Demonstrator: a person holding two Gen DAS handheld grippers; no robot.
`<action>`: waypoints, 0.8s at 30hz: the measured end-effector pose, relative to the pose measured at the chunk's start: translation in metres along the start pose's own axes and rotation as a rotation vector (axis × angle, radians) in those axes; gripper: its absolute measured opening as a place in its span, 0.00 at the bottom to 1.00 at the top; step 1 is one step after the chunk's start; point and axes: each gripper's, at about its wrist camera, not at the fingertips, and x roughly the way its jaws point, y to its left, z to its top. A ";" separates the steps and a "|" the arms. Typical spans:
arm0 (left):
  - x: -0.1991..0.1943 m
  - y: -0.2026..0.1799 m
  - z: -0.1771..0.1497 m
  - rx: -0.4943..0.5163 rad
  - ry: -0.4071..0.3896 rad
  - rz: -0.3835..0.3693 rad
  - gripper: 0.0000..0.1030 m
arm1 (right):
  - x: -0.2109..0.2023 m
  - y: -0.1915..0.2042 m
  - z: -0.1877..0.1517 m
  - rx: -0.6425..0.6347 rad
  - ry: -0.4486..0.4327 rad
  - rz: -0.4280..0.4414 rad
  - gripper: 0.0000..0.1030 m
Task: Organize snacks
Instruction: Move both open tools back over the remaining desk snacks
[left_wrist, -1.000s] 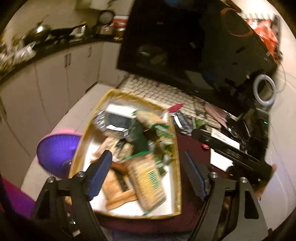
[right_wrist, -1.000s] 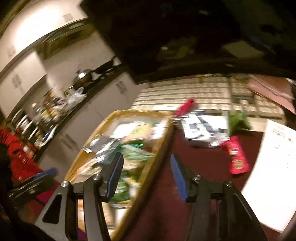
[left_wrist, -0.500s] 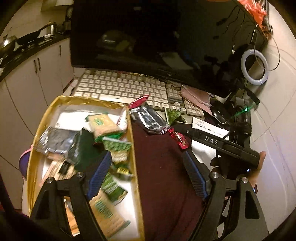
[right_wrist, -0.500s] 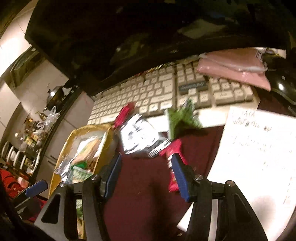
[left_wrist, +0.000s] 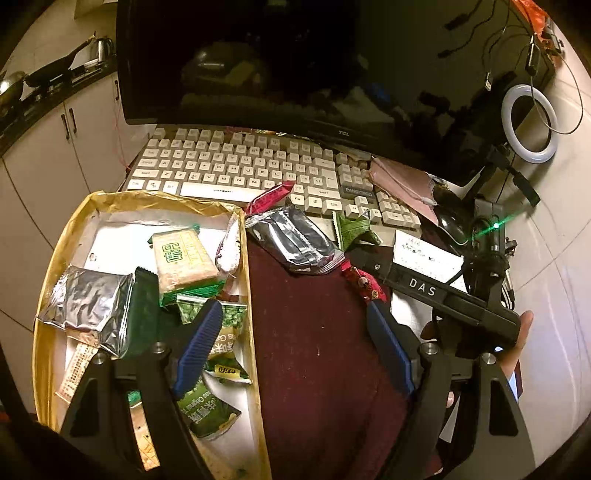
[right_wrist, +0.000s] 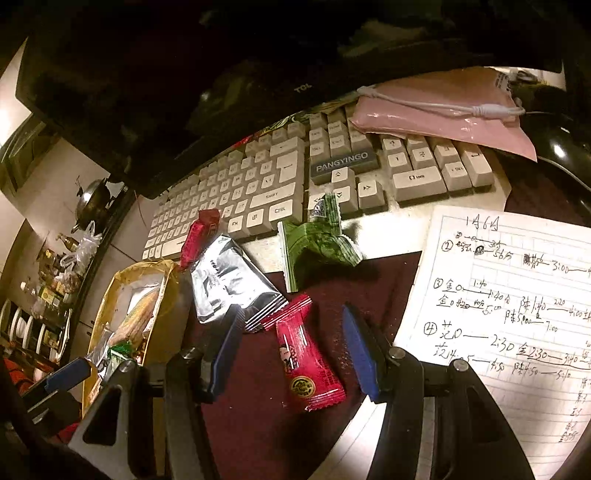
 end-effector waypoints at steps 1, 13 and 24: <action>0.001 0.001 0.001 -0.004 0.003 0.000 0.78 | 0.000 0.001 0.000 -0.006 -0.001 0.000 0.54; 0.003 -0.001 0.013 -0.011 0.007 -0.017 0.78 | 0.004 0.012 -0.002 -0.045 0.022 0.039 0.54; 0.009 0.017 0.028 -0.106 0.031 -0.069 0.78 | -0.006 0.012 0.002 -0.033 -0.025 0.086 0.54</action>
